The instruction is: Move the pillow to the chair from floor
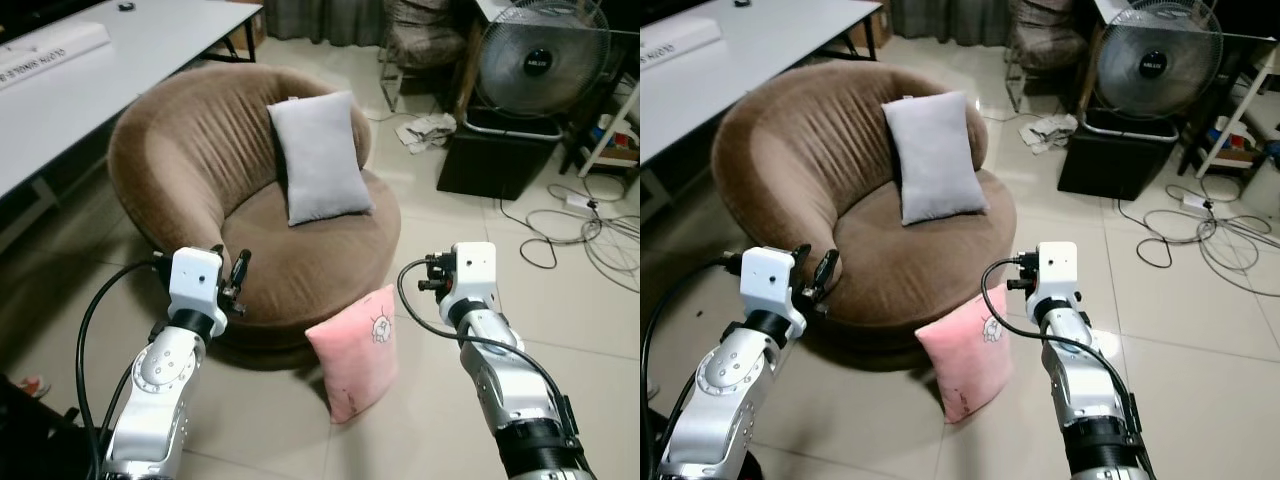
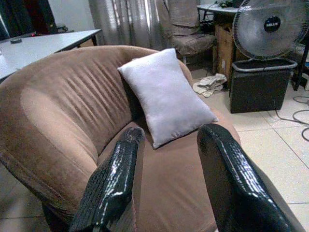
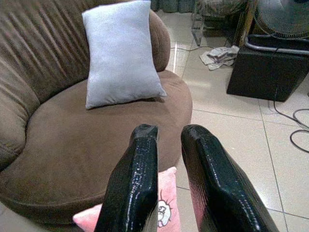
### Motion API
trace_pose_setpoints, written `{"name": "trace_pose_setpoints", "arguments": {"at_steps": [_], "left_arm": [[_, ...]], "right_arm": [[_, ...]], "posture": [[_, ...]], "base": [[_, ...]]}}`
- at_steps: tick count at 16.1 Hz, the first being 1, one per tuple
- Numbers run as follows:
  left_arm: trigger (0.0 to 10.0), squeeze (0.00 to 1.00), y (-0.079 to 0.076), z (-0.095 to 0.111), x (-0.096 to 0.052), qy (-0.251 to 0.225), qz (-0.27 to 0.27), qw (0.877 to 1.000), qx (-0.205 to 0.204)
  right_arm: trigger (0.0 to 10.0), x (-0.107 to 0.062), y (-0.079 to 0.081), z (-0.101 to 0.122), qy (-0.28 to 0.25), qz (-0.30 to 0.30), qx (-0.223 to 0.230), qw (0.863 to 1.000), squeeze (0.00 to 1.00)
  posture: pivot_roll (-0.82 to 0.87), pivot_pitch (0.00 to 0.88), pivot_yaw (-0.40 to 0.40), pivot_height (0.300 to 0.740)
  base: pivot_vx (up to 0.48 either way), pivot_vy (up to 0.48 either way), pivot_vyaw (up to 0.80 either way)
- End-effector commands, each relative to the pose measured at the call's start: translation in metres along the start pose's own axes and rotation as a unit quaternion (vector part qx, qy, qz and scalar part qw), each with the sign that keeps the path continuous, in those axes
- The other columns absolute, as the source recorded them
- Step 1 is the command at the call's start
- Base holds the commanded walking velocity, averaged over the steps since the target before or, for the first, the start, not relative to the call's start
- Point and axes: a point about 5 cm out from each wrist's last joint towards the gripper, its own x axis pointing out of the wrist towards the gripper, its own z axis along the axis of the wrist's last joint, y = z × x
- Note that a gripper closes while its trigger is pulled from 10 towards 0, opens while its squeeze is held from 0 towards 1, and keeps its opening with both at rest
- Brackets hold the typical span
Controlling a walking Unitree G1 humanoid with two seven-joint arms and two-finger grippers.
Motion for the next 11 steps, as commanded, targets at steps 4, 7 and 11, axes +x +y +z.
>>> {"name": "trace_pose_setpoints", "arguments": {"at_steps": [4,7,11], "left_arm": [[10.0,0.00,-0.0018,0.0029,0.0016,-0.006,-0.004,1.000,0.006],[10.0,0.00,-0.0016,0.0032,0.0017,-0.007,-0.006,1.000,0.005],[10.0,0.00,-0.0015,0.0037,0.0020,-0.008,-0.007,1.000,0.005]], "right_arm": [[10.0,-0.0002,-0.0009,0.0033,-0.008,-0.001,-0.004,1.000,0.00],[10.0,-0.0007,0.0002,0.0030,-0.007,0.009,-0.020,1.000,0.00],[10.0,-0.0007,0.0030,0.0028,-0.007,0.017,-0.029,0.999,0.00]], "posture": [[0.06,0.000,0.027,0.740],[0.06,0.000,0.027,0.740],[0.06,0.000,0.029,0.740]], "base": [[0.264,0.000,-0.39],[0.293,0.000,0.00],[0.322,0.000,0.80]]}}
